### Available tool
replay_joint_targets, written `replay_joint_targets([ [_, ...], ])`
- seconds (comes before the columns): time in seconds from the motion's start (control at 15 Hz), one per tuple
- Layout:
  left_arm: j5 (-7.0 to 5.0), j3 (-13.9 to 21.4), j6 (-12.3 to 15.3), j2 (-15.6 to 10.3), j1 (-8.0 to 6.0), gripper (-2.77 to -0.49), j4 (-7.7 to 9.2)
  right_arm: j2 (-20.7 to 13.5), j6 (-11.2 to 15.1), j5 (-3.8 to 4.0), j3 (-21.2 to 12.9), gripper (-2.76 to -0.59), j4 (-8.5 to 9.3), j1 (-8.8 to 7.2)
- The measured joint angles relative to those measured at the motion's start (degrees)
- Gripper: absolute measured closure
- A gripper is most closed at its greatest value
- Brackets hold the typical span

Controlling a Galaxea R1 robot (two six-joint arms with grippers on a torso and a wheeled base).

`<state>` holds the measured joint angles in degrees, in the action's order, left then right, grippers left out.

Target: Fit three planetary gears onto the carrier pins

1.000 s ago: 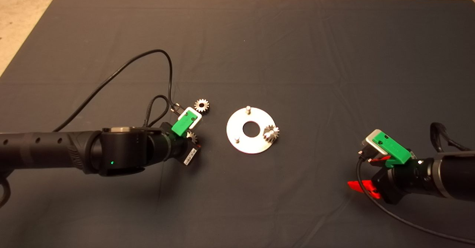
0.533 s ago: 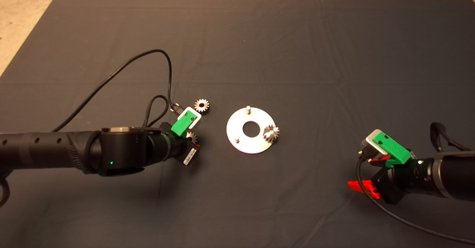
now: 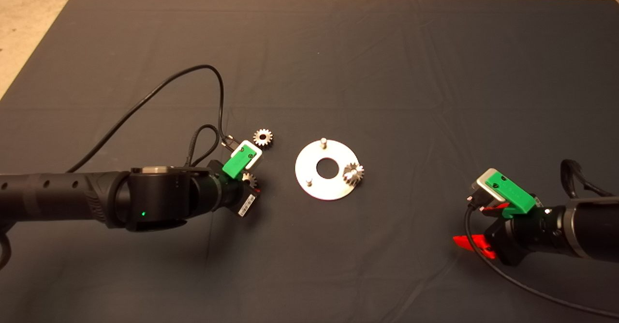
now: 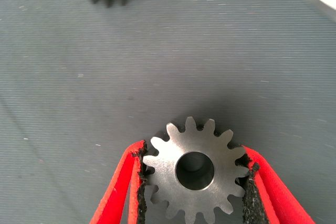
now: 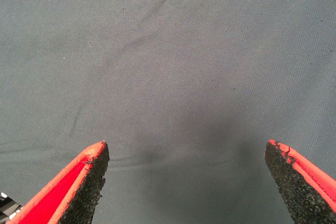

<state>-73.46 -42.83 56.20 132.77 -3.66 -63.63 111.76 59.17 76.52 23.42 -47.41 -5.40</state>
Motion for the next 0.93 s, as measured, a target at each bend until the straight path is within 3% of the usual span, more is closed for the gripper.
replay_joint_targets([
  [0.2,-0.18,1.77,-0.02,-0.11,0.00,-0.85,0.00,-0.52,-0.90,-0.11,0.00,-2.20,0.02,0.00],
  [0.33,-1.11,3.03,-0.02,-0.11,-0.02,-0.81,0.00,-2.12,-1.27,-0.09,0.00,-2.20,0.00,0.00],
  [0.53,-4.95,6.25,0.02,0.52,-0.28,-0.74,0.07,-2.84,-2.15,-0.12,0.00,-2.20,0.02,0.00],
  [0.6,-6.34,7.42,0.05,1.05,-1.08,-0.73,0.44,-2.86,-2.17,-0.15,0.00,-2.20,0.02,0.00],
  [0.8,-12.11,8.63,0.06,6.14,-5.32,-0.72,0.66,-2.86,-2.21,-0.29,0.00,-2.20,0.02,0.00],
  [0.87,-13.42,8.74,0.06,8.63,-5.57,-0.72,0.79,-2.87,-2.23,-0.26,0.00,-2.20,0.00,0.00],
  [0.93,-13.49,8.84,0.06,10.70,-5.57,-0.72,1.29,-2.86,-2.32,-0.28,0.00,-2.20,0.02,0.00],
])
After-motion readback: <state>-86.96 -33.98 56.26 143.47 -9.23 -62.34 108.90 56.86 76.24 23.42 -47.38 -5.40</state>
